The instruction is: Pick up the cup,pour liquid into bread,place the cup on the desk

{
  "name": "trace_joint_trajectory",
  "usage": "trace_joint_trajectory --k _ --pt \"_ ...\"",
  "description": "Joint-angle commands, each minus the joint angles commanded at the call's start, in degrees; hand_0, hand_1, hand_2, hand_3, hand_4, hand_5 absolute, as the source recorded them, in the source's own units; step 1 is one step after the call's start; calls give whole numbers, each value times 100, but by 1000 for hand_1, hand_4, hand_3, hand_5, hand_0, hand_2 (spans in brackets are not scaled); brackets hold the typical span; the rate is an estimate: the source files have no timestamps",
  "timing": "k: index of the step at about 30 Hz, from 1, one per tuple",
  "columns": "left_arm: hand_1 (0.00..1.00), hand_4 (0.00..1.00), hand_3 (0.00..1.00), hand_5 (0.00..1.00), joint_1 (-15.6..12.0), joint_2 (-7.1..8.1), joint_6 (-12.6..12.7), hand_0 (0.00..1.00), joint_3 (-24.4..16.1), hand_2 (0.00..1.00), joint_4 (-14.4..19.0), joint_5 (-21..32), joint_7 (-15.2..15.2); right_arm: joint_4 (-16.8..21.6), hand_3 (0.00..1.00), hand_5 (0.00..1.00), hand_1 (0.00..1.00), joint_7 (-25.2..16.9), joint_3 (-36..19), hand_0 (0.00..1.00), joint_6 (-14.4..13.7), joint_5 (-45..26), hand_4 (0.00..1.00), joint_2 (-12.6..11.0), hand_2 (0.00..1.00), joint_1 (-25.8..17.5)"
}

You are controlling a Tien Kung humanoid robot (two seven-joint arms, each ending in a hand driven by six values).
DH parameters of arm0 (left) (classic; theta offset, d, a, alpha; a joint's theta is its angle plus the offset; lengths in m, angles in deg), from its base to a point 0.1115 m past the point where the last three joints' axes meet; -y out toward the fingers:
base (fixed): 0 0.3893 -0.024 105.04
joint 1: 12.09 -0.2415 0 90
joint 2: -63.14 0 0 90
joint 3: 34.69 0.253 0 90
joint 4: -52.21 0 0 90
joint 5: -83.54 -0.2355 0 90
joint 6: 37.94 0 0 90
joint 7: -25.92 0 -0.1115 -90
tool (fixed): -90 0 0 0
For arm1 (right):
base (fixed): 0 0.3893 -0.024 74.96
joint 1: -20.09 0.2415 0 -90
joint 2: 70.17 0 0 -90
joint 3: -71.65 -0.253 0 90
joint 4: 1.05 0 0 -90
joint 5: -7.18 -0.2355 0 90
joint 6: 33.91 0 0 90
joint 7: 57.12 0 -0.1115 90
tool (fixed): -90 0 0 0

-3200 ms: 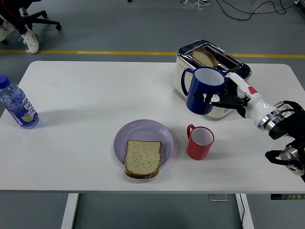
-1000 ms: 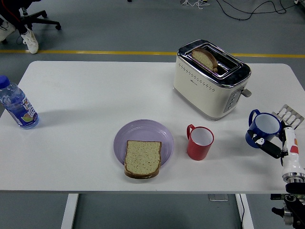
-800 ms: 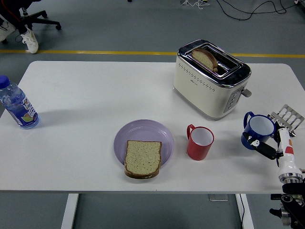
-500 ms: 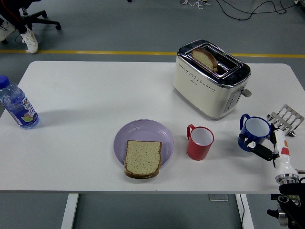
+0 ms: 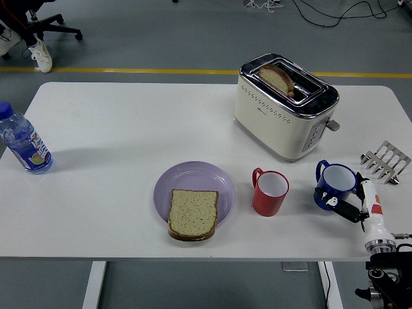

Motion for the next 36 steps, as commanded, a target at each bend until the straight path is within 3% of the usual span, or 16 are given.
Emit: trace_joint_trajectory --k 14,36 --pt "584 368 555 984 -35 -14 -9 625 118 615 0 43 6 -202 398 2 80 -24 400 146 151 -120 726 -4 307 98" --pt "586 372 555 989 -39 -20 -18 623 194 612 0 158 -12 -550 408 2 88 -80 378 153 134 -2 720 129 314 332"
